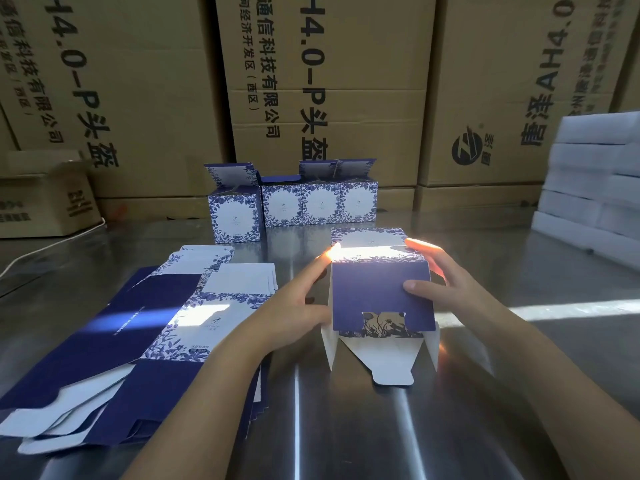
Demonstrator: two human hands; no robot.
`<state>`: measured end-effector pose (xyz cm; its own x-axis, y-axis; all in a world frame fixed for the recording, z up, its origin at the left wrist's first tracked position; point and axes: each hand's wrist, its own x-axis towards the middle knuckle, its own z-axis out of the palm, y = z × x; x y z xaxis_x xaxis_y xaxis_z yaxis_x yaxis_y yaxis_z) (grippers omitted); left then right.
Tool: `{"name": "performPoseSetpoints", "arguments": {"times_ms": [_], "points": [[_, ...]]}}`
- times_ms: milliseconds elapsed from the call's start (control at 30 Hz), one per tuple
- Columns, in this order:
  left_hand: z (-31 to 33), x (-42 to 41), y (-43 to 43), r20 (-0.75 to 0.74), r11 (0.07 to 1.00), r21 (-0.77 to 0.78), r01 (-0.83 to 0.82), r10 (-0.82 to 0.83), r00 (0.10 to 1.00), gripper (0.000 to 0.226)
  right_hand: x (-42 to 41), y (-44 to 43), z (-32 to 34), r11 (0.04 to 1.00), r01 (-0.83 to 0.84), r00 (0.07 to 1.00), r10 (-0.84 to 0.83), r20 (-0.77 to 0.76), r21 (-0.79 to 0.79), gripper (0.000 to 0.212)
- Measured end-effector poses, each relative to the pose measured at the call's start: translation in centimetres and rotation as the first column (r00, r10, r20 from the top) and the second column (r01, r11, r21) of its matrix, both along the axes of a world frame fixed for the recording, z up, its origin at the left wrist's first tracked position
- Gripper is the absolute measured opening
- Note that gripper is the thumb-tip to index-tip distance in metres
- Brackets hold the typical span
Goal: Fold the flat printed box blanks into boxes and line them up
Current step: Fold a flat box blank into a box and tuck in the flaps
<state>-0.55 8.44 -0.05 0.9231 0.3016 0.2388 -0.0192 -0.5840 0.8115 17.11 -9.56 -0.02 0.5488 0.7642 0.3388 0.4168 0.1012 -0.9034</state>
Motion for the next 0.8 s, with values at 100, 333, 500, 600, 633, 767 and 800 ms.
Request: {"name": "performPoseSetpoints", "arguments": {"times_ms": [100,333,500,600,633,767,800], "points": [[0.1,-0.1,-0.2,-0.011,1.000,-0.021,-0.016,0.016,1.000,0.085,0.1,0.1,-0.2,0.999,0.036,0.999,-0.036,0.026,-0.010,0.053],[-0.5,0.4,-0.1,0.000,0.996,0.000,-0.086,0.086,0.996,0.071,0.1,0.3,-0.1,0.994,0.106,0.992,-0.107,0.067,0.013,0.047],[-0.7,0.9,-0.4,0.114,0.980,0.069,-0.184,0.176,0.978,0.042,-0.2,0.3,-0.1,0.996,0.079,0.997,-0.081,0.021,0.050,0.043],[-0.3,0.9,-0.9,0.225,0.968,0.080,-0.239,0.216,0.950,0.022,-0.6,0.5,-0.1,0.996,0.074,0.996,-0.076,0.043,0.053,0.042],[-0.1,0.8,-0.9,0.260,0.962,0.077,-0.260,0.233,0.937,0.020,-0.7,0.5,-0.1,0.997,0.069,0.996,-0.071,0.050,0.040,0.042],[0.4,0.4,-1.0,0.343,0.963,0.047,-0.265,0.234,0.910,0.023,-1.2,0.6,-0.1,0.998,0.061,0.996,-0.060,0.073,-0.017,0.044],[0.5,0.4,-1.1,0.350,0.968,0.036,-0.249,0.221,0.910,0.024,-1.3,0.6,0.0,0.998,0.061,0.995,-0.060,0.078,-0.017,0.044]]}}
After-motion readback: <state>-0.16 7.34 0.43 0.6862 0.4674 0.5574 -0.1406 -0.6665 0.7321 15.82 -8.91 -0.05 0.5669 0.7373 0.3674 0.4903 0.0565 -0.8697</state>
